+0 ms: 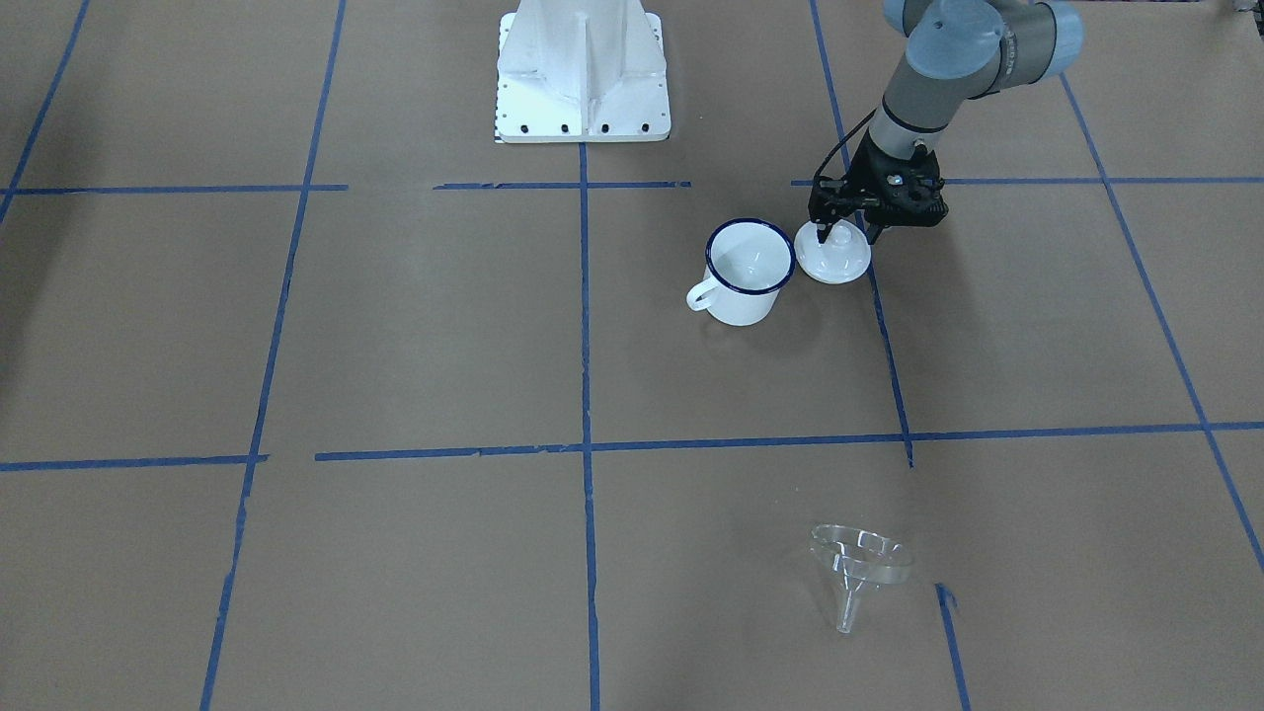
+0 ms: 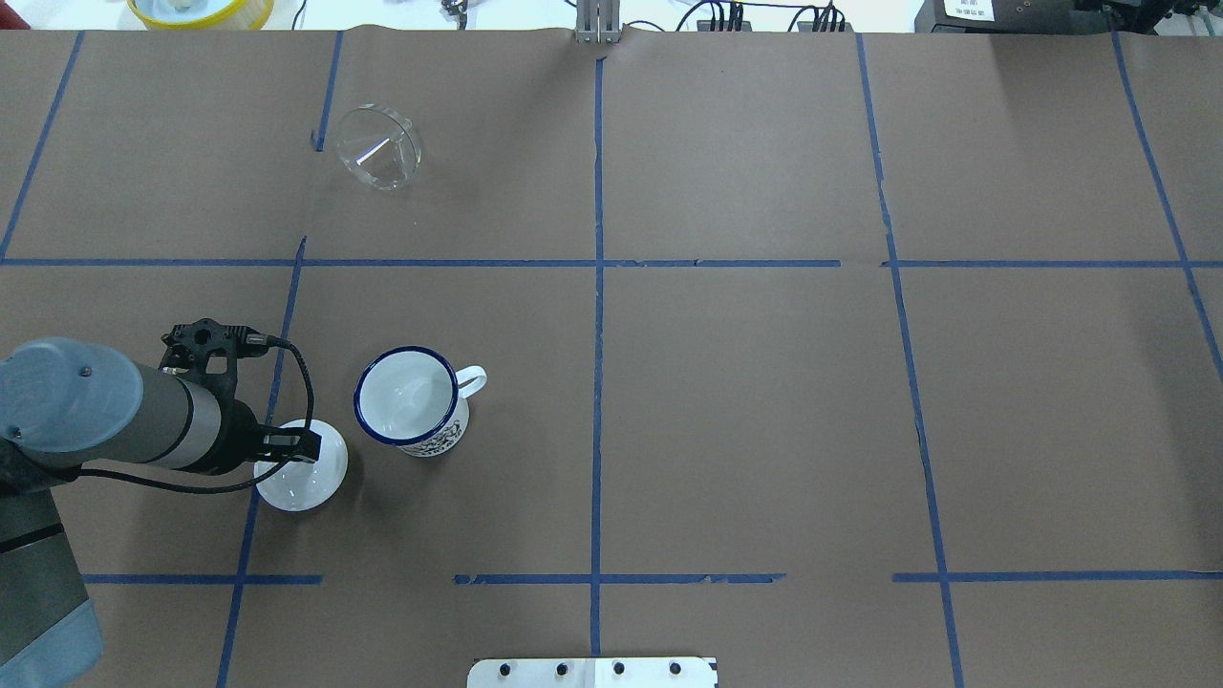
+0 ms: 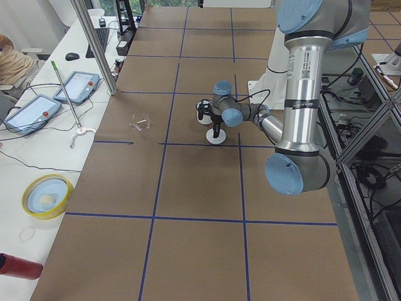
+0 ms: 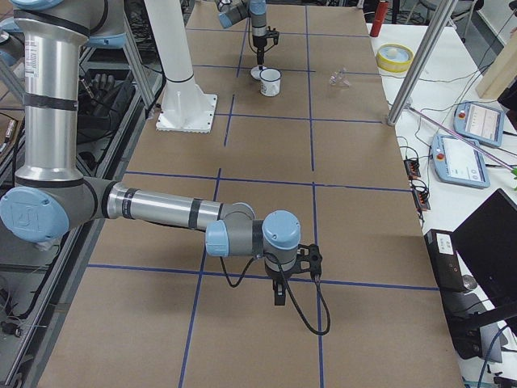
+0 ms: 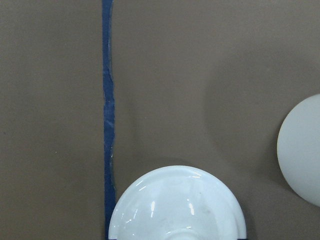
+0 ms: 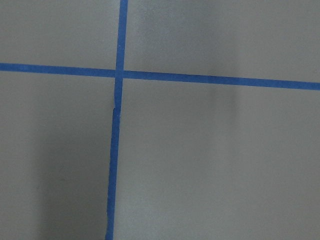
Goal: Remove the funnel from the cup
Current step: 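Grasp the white lid with the left gripper and lift it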
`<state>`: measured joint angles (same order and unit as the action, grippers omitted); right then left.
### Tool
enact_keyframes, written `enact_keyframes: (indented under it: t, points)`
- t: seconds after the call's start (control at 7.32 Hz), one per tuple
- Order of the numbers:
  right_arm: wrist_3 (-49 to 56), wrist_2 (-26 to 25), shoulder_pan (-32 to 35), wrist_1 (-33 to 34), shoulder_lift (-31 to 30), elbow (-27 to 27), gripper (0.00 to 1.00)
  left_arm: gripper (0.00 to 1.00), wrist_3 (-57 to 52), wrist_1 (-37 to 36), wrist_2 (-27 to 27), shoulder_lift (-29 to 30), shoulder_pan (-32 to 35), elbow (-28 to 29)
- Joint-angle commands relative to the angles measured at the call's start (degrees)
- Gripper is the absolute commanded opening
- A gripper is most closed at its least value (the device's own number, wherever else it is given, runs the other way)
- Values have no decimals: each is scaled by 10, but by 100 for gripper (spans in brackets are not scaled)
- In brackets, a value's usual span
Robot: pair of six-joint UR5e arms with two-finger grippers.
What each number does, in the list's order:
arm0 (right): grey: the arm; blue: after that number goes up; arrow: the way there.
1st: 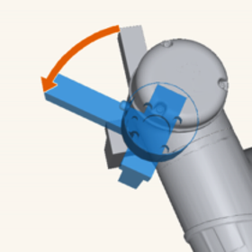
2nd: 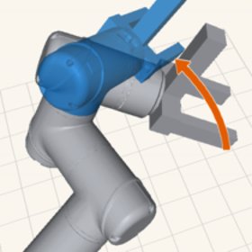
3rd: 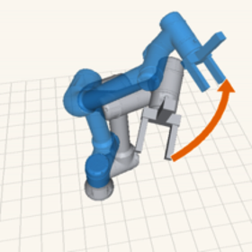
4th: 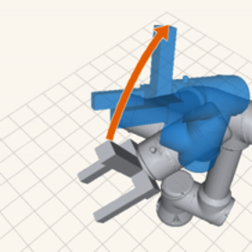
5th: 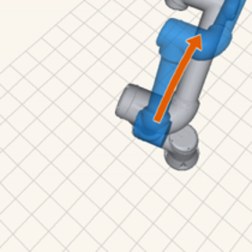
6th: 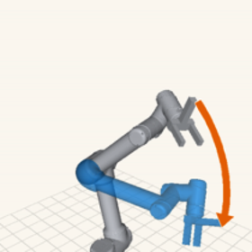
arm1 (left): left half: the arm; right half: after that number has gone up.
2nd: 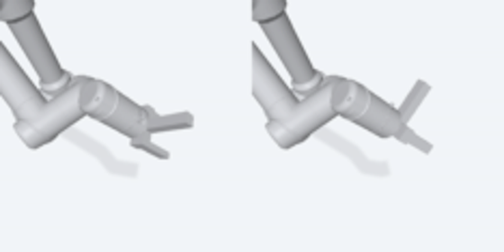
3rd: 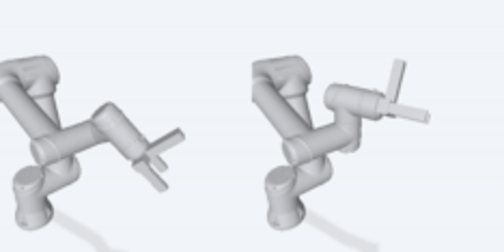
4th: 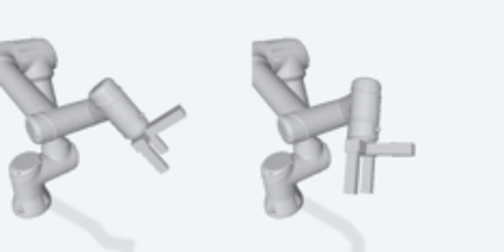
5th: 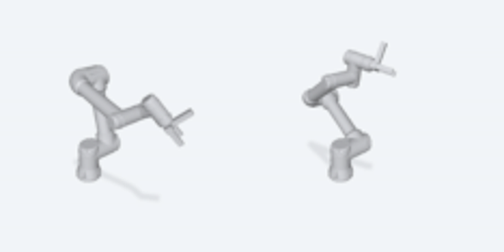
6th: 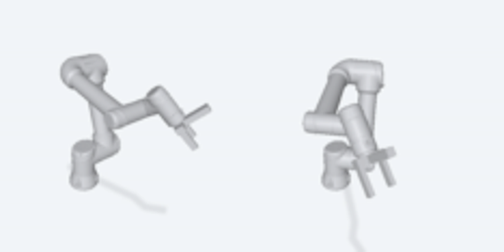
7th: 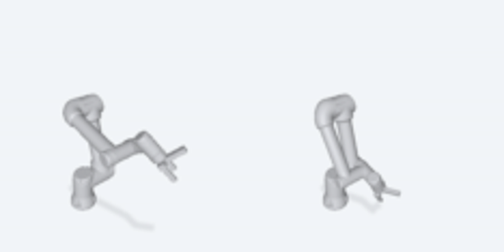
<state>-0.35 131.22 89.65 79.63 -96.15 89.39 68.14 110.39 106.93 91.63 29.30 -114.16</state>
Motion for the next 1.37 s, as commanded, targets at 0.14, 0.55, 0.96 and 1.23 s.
enact_keyframes:
  t: [0.14, 0.55, 0.96, 1.23]
  points:
    - [0, 0, 0, 0, 0, 0, 100, 21, 0, 0, 1, 1, 1, -1]
    - [0, 0, 0, 0, 0, 0, 100, 0, -3, 0, 1, 0, 11, -15]
    - [0, 0, 0, 0, 0, 0, 100, 0, -32, -102, 5, 1, 73, -100]
    - [0, 0, 0, 0, 0, 0, 100, 0, -30, -190, 6, 73, 89, -122]
